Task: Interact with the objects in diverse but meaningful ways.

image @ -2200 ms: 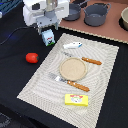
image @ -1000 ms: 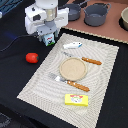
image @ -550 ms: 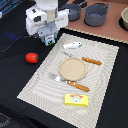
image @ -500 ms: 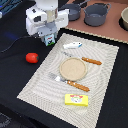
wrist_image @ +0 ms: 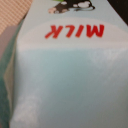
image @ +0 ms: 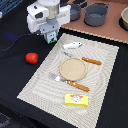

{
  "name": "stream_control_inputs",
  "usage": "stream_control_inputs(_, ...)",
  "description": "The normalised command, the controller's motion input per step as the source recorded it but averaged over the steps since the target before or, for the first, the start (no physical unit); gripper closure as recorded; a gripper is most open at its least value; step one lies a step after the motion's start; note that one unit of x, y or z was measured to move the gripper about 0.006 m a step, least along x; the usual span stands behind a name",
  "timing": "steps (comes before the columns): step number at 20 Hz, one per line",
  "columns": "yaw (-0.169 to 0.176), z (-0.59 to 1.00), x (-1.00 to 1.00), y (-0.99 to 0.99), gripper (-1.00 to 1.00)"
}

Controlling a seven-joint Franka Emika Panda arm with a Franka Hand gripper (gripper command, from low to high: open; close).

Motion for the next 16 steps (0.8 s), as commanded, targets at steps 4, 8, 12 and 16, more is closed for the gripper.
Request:
stream_control_inputs(4,-0.025,0.92,0.25,-0.62,1.0)
stream_control_inputs(8,0.0,0.51,0.33,-0.75,1.0)
stream_control_inputs(12,0.0,0.3,0.38,-0.79,1.0)
stream_control_inputs(16,0.0,0.16,0.41,-0.8,1.0)
